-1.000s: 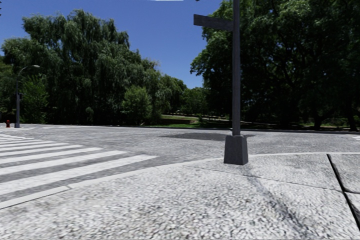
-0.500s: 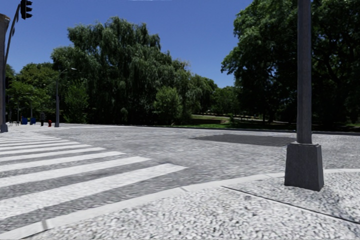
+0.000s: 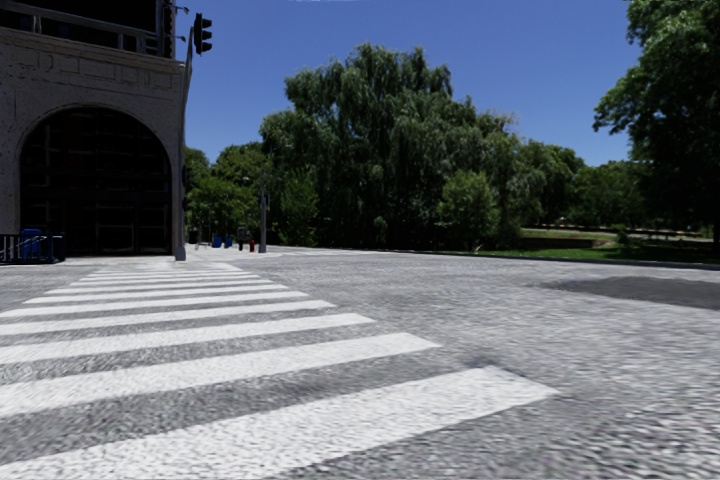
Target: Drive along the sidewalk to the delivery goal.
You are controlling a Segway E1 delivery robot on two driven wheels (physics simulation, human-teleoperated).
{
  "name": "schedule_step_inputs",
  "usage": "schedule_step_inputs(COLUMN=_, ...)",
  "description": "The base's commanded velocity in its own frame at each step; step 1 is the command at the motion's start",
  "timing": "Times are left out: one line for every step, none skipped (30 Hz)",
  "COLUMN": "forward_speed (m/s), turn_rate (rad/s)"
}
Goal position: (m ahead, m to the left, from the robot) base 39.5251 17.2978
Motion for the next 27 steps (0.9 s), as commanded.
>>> schedule_step_inputs(forward_speed=1.80, turn_rate=0.81)
schedule_step_inputs(forward_speed=1.79, turn_rate=0.80)
schedule_step_inputs(forward_speed=1.77, turn_rate=0.79)
schedule_step_inputs(forward_speed=1.77, turn_rate=0.75)
schedule_step_inputs(forward_speed=1.76, turn_rate=0.72)
schedule_step_inputs(forward_speed=1.76, turn_rate=0.72)
schedule_step_inputs(forward_speed=1.76, turn_rate=0.70)
schedule_step_inputs(forward_speed=1.74, turn_rate=0.69)
schedule_step_inputs(forward_speed=1.73, turn_rate=0.69)
schedule_step_inputs(forward_speed=1.72, turn_rate=0.67)
schedule_step_inputs(forward_speed=1.72, turn_rate=0.65)
schedule_step_inputs(forward_speed=1.72, turn_rate=0.65)
schedule_step_inputs(forward_speed=1.72, turn_rate=0.62)
schedule_step_inputs(forward_speed=1.72, turn_rate=0.60)
schedule_step_inputs(forward_speed=1.72, turn_rate=0.59)
schedule_step_inputs(forward_speed=1.71, turn_rate=0.59)
schedule_step_inputs(forward_speed=1.71, turn_rate=0.59)
schedule_step_inputs(forward_speed=1.71, turn_rate=0.59)
schedule_step_inputs(forward_speed=1.71, turn_rate=0.59)
schedule_step_inputs(forward_speed=1.71, turn_rate=0.56)
schedule_step_inputs(forward_speed=1.71, turn_rate=0.51)
schedule_step_inputs(forward_speed=1.71, turn_rate=0.48)
schedule_step_inputs(forward_speed=1.71, turn_rate=0.42)
schedule_step_inputs(forward_speed=1.71, turn_rate=0.39)
schedule_step_inputs(forward_speed=1.71, turn_rate=0.37)
schedule_step_inputs(forward_speed=1.71, turn_rate=0.37)
schedule_step_inputs(forward_speed=1.71, turn_rate=0.27)
